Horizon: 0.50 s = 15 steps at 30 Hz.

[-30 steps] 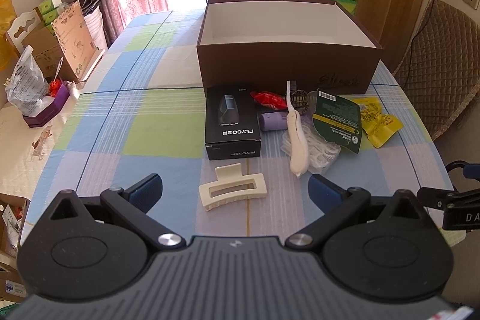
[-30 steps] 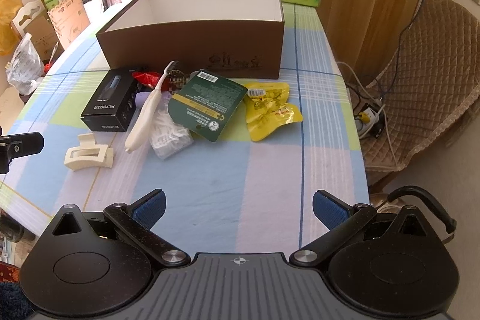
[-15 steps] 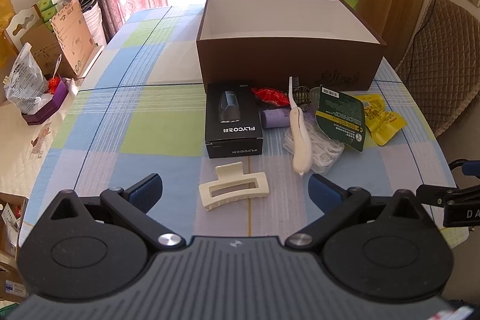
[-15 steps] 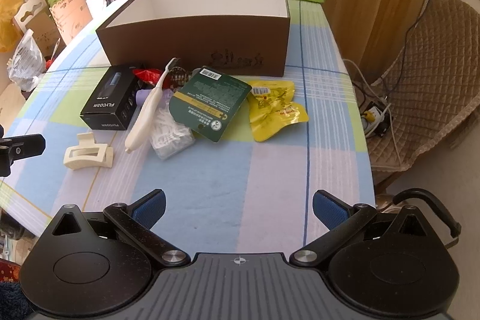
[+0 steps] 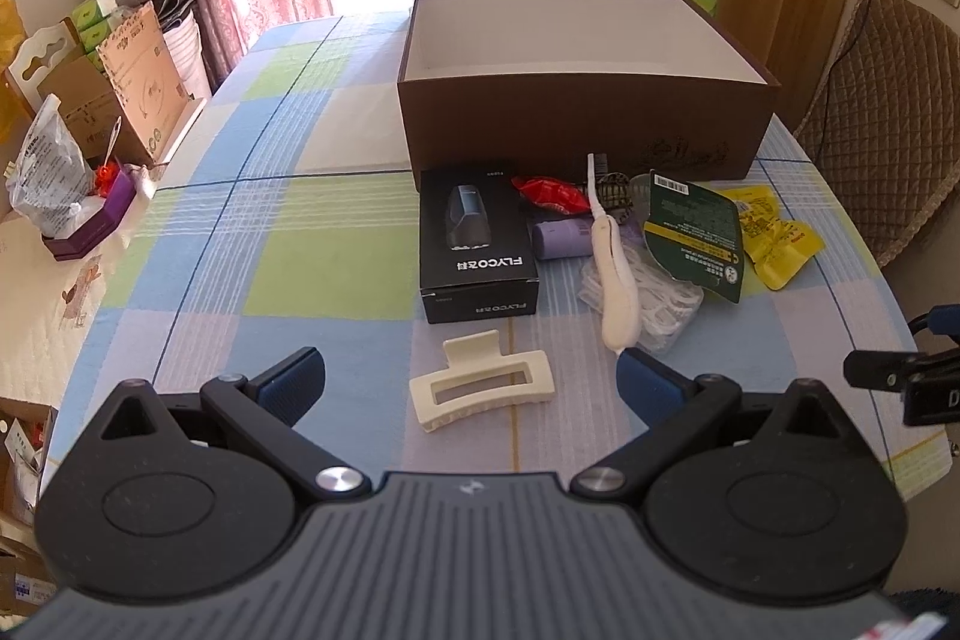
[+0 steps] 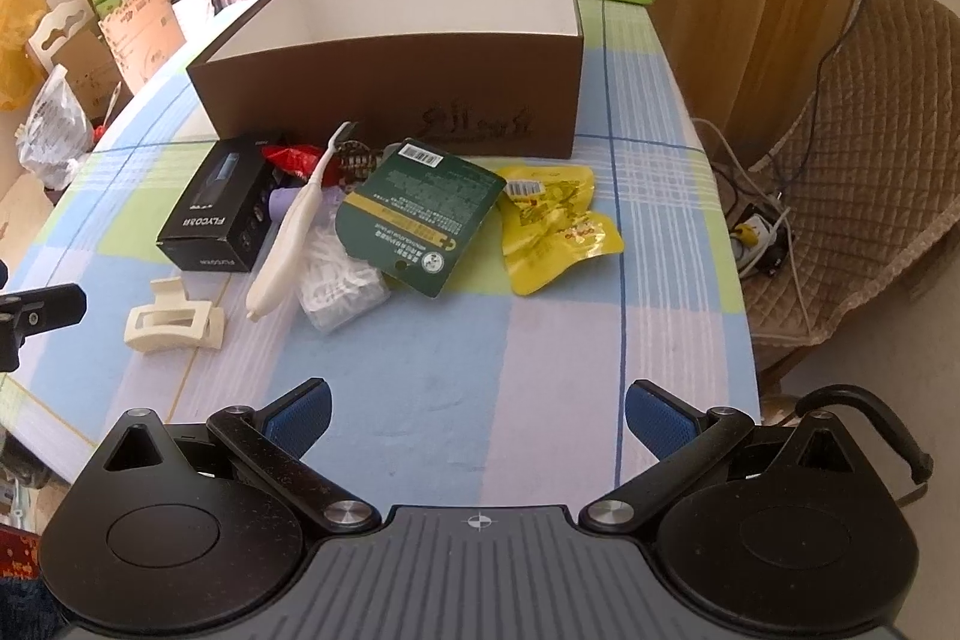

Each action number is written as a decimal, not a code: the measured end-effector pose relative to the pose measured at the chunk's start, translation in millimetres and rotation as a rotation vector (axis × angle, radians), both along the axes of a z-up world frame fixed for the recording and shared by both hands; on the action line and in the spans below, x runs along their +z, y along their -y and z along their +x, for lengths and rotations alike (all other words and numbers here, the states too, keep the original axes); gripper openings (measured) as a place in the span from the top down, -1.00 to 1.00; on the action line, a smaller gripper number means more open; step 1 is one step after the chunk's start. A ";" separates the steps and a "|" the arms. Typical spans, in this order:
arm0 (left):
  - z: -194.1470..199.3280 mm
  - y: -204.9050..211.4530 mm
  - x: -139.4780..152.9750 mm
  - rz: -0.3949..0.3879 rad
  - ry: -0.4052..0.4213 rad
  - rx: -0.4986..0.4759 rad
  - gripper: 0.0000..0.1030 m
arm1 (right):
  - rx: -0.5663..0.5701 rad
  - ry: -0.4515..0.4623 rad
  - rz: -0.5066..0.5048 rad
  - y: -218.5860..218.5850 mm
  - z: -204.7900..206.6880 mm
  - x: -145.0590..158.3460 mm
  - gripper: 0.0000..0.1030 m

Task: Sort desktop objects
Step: 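Move the left tool toward the cream hair claw clip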

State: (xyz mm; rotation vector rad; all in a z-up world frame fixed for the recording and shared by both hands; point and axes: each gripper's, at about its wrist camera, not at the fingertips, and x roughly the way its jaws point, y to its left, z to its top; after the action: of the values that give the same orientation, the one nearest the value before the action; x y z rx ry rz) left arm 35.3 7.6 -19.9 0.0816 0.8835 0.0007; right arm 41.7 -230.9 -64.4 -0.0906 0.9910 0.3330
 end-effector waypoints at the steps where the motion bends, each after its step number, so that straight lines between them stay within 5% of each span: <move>1: 0.6 -0.8 -0.8 0.005 0.003 -0.004 -0.98 | -0.002 0.001 0.004 0.6 0.7 -0.4 -0.97; 15: 9.2 -14.0 -29.4 0.049 0.050 -0.189 -0.98 | -0.029 0.017 0.056 16.6 17.0 -9.6 -0.97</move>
State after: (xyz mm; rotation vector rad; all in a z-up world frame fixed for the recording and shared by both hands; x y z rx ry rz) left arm 44.4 21.6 -49.3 0.2093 0.8237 -0.1513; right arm 58.7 -247.5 -74.1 -0.0277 0.9642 0.3326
